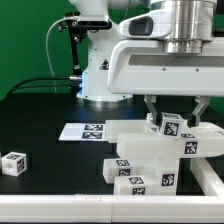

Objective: Assemble chair

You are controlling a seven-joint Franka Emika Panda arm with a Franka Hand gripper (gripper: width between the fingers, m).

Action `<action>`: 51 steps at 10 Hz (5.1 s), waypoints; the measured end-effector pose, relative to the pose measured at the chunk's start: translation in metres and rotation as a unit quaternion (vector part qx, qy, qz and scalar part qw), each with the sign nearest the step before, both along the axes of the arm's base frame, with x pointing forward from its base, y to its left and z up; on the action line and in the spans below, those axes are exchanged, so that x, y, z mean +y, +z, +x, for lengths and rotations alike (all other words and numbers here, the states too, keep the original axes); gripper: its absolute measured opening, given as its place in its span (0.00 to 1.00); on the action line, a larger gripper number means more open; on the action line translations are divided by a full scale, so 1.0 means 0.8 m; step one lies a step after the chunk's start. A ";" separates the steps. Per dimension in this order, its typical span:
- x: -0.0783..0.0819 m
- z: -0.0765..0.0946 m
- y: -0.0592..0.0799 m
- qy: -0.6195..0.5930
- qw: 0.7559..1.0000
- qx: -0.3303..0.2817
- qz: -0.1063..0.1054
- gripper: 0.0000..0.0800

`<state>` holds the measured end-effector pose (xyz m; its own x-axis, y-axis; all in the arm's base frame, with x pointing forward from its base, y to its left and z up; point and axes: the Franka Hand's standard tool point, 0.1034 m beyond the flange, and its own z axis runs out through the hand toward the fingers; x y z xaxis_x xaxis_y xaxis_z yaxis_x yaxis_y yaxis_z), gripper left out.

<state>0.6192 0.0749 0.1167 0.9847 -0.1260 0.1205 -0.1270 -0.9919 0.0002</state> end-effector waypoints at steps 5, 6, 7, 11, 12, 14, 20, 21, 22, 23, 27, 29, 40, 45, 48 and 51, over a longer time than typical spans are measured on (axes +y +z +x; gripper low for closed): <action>-0.018 0.003 -0.001 -0.260 0.965 -0.008 0.031 0.35; -0.022 0.003 -0.001 -0.337 0.940 -0.007 0.047 0.35; -0.025 0.004 -0.001 -0.396 0.916 -0.006 0.060 0.35; -0.036 0.012 0.000 -0.464 0.881 -0.029 0.089 0.36; -0.037 0.012 -0.001 -0.454 0.886 -0.029 0.087 0.36; -0.032 0.013 -0.001 -0.388 0.918 -0.028 0.073 0.59; -0.028 0.010 -0.003 -0.094 0.995 0.012 0.008 0.81; -0.035 0.010 -0.002 0.002 1.000 0.022 0.000 0.81; -0.034 0.009 -0.004 0.010 1.000 0.023 0.000 0.81; -0.034 0.009 -0.004 -0.009 1.000 0.023 0.001 0.79; -0.033 0.008 -0.004 -0.127 0.992 0.021 0.014 0.47; -0.033 0.008 -0.004 -0.175 0.984 0.021 0.019 0.47; -0.051 0.021 -0.006 -0.715 0.686 0.000 0.138 0.36; -0.051 0.025 -0.007 -0.812 0.561 0.005 0.165 0.36; -0.051 0.025 -0.007 -0.810 0.564 0.006 0.164 0.55; -0.051 0.024 -0.007 -0.804 0.572 0.006 0.163 0.79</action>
Offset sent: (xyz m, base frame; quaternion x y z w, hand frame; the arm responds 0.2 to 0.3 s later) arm 0.0016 -0.0204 -0.0013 -0.0116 0.0072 0.2894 0.9571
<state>0.6385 0.0340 0.1113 -0.4339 -0.8842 -0.1730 -0.8776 0.4582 -0.1406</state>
